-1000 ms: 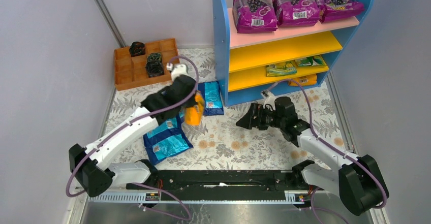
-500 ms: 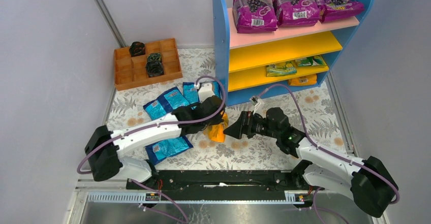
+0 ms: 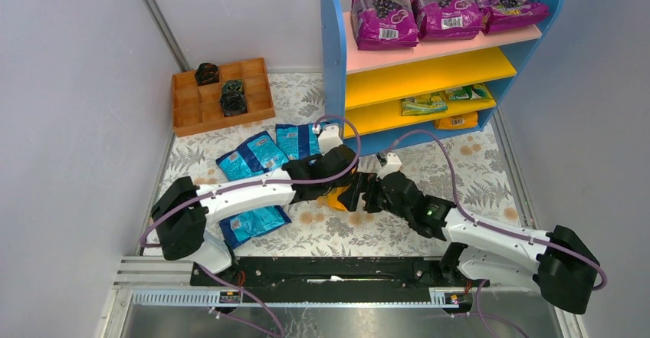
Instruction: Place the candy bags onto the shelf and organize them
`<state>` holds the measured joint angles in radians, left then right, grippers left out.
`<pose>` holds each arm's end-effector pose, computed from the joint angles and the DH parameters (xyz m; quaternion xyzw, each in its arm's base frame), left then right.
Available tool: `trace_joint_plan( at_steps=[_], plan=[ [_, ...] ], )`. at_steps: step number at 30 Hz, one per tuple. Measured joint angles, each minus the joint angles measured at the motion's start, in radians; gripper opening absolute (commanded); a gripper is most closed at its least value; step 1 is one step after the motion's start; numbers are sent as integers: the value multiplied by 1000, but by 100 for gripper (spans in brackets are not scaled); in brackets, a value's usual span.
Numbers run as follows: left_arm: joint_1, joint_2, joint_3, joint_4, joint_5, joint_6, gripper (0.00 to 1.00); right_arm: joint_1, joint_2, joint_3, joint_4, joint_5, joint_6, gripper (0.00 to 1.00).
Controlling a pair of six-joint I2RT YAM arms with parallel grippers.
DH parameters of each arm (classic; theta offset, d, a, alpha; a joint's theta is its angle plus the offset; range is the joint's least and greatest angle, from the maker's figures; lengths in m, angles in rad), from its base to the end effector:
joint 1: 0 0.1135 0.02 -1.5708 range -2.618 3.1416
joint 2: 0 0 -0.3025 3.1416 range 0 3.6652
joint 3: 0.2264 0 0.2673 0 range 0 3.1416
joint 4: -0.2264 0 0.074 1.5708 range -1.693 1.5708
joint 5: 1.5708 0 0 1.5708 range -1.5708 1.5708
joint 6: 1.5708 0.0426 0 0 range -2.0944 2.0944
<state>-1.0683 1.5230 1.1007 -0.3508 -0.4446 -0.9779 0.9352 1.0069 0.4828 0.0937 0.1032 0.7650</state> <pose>0.1838 -0.2964 0.2851 -0.0449 0.9018 -0.2176 0.3707 0.1339 0.1741 0.2422 -0.0437 0.8400 0.3764 0.3884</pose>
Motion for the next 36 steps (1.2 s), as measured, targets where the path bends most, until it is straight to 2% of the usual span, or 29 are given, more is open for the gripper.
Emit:
trace_joint_plan(
  at_steps=[2, 10, 12, 15, 18, 19, 23, 27, 29, 33, 36],
  plan=[
    [5, 5, 0, 9, -6, -1, 4, 3, 13, -10, 31, 26, 17, 93],
    [31, 24, 0, 20, -34, 0, 8, 10, 117, -56, 222, 88, 55, 92],
    [39, 28, 0, 22, -40, 2, 11, 11, 146, -56, 257, 100, 56, 89],
    [45, 31, 0, 34, -42, 3, 30, 13, 169, -64, 318, 124, 60, 80],
    [44, 29, 0, 63, -41, 15, 58, 19, 171, -102, 400, 149, 70, 56],
    [42, 22, 0, 69, -29, 24, 66, 18, 175, -116, 418, 165, 70, 51],
    [10, -63, -17, 87, 6, 62, 84, 7, 197, -144, 441, 212, 101, 49],
    [-5, -221, -19, 90, 17, 137, 93, 5, 195, -145, 427, 225, 117, 49],
    [-2, -291, -19, 89, 5, 177, 95, 4, 168, -146, 385, 232, 129, 46],
    [3, -416, -6, 61, -59, 291, 99, -23, 25, -171, 235, 244, 164, 42],
    [4, -476, 28, 47, -118, 407, 99, -93, -102, -190, 104, 233, 180, 41]
  ],
)
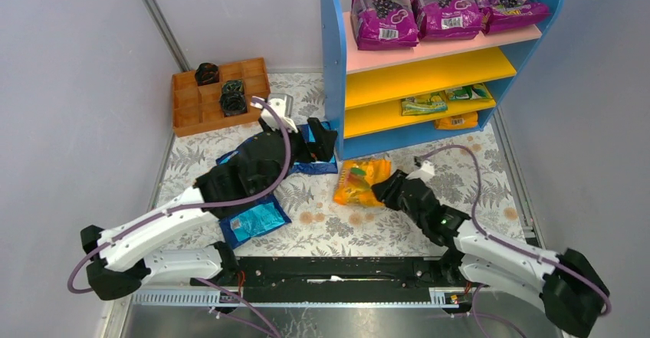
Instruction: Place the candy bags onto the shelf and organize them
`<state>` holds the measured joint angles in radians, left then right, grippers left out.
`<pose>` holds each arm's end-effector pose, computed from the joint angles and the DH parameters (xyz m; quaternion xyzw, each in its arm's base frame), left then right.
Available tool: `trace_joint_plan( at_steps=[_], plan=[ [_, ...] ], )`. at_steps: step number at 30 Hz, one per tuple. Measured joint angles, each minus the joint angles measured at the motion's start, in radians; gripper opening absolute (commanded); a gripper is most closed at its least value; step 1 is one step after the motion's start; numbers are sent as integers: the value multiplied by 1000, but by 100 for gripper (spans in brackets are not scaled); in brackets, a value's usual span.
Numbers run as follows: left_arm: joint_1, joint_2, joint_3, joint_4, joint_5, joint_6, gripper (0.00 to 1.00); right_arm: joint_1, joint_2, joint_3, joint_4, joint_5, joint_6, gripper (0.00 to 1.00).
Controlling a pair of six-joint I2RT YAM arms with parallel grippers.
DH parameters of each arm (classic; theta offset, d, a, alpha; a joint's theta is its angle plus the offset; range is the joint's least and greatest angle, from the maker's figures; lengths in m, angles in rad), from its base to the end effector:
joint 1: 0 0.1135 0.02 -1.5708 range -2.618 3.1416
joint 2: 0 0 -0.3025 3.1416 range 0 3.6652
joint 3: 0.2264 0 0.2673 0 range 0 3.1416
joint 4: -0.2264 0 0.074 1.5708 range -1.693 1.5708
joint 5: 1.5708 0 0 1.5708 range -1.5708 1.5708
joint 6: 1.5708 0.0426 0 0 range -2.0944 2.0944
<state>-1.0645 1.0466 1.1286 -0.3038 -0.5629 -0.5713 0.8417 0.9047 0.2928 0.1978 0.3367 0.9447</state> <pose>0.1317 -0.1907 0.4323 0.0150 0.7699 -0.2895 0.5685 0.1340 0.1288 0.2049 0.1340 0.8197 0.3319 0.4472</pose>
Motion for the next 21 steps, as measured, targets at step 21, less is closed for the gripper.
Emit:
trace_joint_plan(
  at_steps=[21],
  plan=[
    [3, -219, -150, 255, -283, 486, 99, -738, -8, 161, -174, -546, 89, 34]
  ],
)
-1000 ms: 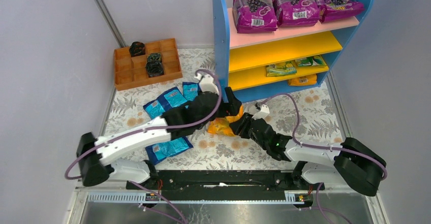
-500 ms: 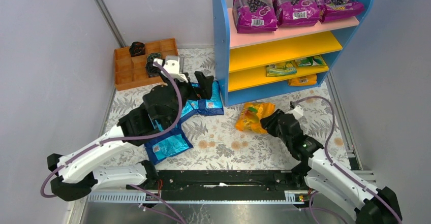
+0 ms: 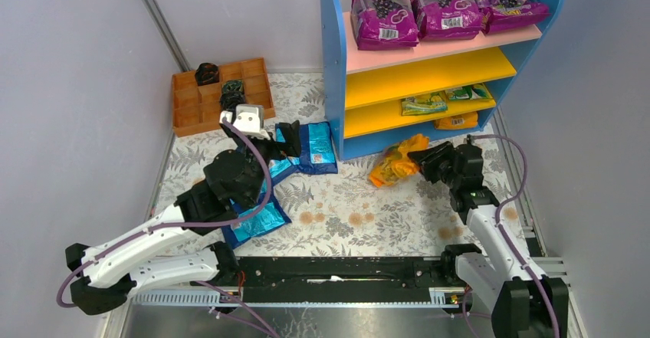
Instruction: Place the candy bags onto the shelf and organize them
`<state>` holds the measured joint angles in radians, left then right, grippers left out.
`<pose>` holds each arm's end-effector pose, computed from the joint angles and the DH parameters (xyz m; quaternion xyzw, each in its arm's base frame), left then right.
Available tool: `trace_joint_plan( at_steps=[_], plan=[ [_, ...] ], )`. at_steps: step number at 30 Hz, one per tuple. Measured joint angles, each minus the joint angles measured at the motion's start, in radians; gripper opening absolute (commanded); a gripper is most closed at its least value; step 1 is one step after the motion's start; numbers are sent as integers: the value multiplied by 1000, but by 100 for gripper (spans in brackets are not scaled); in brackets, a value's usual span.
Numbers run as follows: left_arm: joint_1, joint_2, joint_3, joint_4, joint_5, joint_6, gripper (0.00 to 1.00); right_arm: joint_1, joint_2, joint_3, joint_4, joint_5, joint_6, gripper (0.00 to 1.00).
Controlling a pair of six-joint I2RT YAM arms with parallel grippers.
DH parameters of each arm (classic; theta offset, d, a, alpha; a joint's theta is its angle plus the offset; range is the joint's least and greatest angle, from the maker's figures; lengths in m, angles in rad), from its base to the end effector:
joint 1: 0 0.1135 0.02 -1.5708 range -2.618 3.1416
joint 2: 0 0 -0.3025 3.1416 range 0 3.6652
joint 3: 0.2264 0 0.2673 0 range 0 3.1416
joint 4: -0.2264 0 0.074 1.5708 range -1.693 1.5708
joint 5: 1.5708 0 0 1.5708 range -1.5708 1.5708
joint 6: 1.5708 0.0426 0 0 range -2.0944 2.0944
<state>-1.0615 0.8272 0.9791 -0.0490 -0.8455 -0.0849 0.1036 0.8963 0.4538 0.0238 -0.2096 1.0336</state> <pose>0.1084 -0.1288 0.4454 0.0175 0.6824 -0.1364 0.7180 0.1959 0.0293 0.2454 0.3231 0.7710 0.3656 0.4093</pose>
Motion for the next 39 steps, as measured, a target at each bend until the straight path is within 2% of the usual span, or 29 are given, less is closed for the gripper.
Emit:
trace_joint_plan(
  at_steps=[6, 12, 14, 16, 19, 21, 26, 29, 35, 39],
  plan=[
    [0, 18, -9, 0, -15, 29, 99, -140, -29, -75, 187, -106, 151, 34],
    [0, 17, -14, 15, -27, 43, 99, -169, 0, -127, 432, -136, 329, 34],
    [0, 17, -17, 19, -27, 44, 99, -170, 15, -123, 466, -138, 352, 36],
    [0, 18, -19, 20, -27, 43, 99, -170, 18, -78, 378, -140, 315, 55],
    [0, 19, -19, 19, -26, 43, 99, -170, 6, 20, 210, -123, 181, 75],
    [0, 19, -19, 19, -22, 41, 99, -170, -5, 97, 75, -97, 45, 98],
    [0, 19, -19, 11, 1, 30, 99, -170, 43, 293, -211, -2, -299, 100],
    [0, 23, -19, -2, 13, 23, 99, -170, 122, 389, -336, 93, -433, 100],
    [0, 46, -19, -20, 26, 11, 99, -182, 222, 401, -407, 284, -550, 100],
    [0, 47, -19, -25, 32, 6, 99, -271, 288, 351, -357, 294, -555, 100]
  ],
)
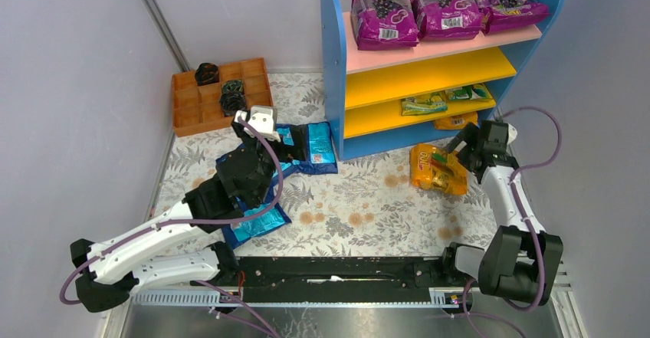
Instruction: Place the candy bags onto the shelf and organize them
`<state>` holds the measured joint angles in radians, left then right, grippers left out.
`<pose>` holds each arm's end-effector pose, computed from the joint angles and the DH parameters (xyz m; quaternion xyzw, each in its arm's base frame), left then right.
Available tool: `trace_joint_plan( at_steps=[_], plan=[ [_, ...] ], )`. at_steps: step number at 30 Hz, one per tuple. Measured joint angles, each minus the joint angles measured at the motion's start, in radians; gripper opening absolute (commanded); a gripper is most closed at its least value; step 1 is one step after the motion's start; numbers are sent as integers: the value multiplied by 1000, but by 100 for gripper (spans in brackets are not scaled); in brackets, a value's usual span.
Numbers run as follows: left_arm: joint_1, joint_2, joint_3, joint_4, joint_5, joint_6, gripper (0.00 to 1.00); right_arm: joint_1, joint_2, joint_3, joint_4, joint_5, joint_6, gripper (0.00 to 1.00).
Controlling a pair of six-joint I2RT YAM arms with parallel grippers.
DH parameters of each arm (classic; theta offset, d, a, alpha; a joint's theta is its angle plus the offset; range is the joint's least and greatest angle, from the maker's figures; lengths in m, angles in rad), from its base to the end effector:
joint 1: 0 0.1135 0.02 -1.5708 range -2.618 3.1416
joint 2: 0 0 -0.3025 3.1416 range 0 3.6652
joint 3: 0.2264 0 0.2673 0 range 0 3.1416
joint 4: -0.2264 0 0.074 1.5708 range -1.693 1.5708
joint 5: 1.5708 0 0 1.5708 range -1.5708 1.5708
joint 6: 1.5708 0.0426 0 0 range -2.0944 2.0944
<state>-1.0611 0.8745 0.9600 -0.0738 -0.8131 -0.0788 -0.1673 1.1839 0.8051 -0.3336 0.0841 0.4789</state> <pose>0.1166 -0.1452 0.4288 0.0565 0.7020 -0.1185 0.7000 0.2540 -0.0465 0.2769 0.3050 0.8559 0.0268 0.4167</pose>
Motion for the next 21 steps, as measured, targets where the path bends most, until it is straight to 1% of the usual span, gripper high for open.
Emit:
trace_joint_plan(
  at_steps=[5, 8, 11, 15, 17, 18, 21],
  plan=[
    [0, 0, 0, -3, 13, -5, 99, -118, 6, -134, 108, -38, 29, 100],
    [0, 0, 0, -10, 28, -12, 99, -167, 41, -161, 144, -81, 35, 100],
    [0, 0, 0, -17, 43, -20, 99, -177, 73, -177, 180, -144, 38, 100],
    [0, 0, 0, -28, 58, -24, 99, -174, 71, -232, 213, -259, 44, 100],
    [0, 0, 0, -31, 62, -25, 99, -141, 39, -277, 208, -311, 65, 100],
    [0, 0, 0, -31, 66, -26, 99, -103, 10, -299, 200, -329, 80, 100],
    [0, 0, 0, -31, 75, -27, 99, 61, -100, -351, 173, -384, 134, 100]
  ],
)
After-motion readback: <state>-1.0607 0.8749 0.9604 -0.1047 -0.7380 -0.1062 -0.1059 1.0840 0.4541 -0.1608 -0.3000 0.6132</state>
